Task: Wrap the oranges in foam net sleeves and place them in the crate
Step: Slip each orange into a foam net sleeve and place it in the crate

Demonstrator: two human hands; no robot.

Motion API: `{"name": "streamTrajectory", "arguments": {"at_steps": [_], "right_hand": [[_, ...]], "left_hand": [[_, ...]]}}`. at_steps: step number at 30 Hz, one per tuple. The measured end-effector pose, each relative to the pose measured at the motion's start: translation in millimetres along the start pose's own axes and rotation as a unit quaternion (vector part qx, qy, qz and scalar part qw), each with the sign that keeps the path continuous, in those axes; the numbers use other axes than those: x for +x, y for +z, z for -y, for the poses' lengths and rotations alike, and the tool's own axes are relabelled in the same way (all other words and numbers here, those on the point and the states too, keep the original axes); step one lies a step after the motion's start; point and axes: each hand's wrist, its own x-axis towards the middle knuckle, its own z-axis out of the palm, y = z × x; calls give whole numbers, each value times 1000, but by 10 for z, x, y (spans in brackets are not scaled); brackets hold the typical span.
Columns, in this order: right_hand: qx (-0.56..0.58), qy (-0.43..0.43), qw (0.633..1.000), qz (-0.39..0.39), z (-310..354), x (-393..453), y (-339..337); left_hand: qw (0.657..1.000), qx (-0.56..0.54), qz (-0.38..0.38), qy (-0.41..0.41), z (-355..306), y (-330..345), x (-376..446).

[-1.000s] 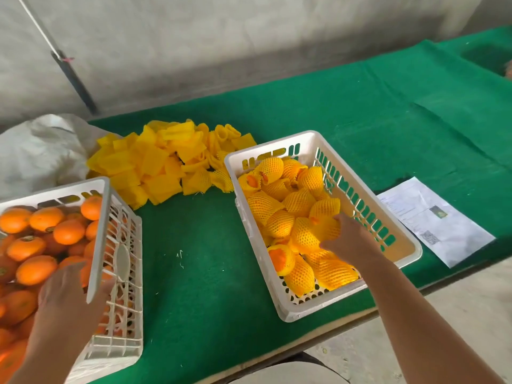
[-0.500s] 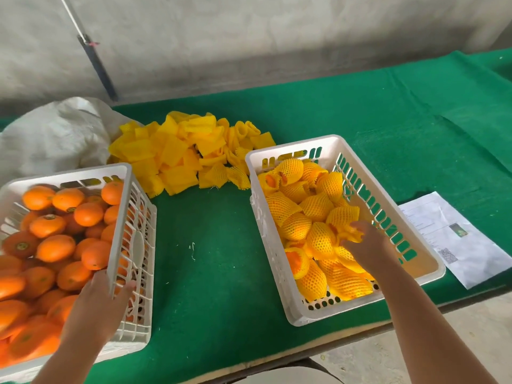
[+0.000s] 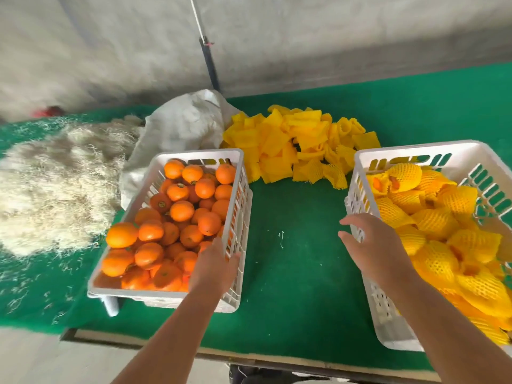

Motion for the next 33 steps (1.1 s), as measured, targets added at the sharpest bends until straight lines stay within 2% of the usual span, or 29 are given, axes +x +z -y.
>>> {"name": "streamTrajectory", "arguments": {"at_steps": [5, 9, 11, 14, 17, 21, 24, 26, 33], "right_hand": [[-19, 7, 1000, 15, -77, 78, 147], [-21, -2, 1000, 13, -134, 50, 156], [-15, -11, 1000, 2, -140, 41, 173], [19, -1, 1000, -18, -146, 43, 163], [39, 7, 999, -32, -162, 55, 156], [38, 12, 999, -32, -216, 94, 188], [25, 15, 999, -19, -235, 109, 222], [10, 11, 1000, -21, -228, 115, 220], [27, -1, 999, -30, -212, 112, 226]], "left_hand": [[1000, -8, 0, -26, 68, -93, -25], [993, -99, 4, -70, 7, -195, -69], [993, -94, -48, -49, 36, -331, -97], [984, -25, -176, -7, 282, -666, 2], [971, 88, -221, -31, 619, -1070, 233], [963, 185, -158, -118, 1026, -1454, 519], [972, 161, -68, -156, 1242, -1525, 667], [977, 145, -33, -151, 1316, -1506, 727], [985, 101, -50, -129, 1439, -1461, 762]]}}
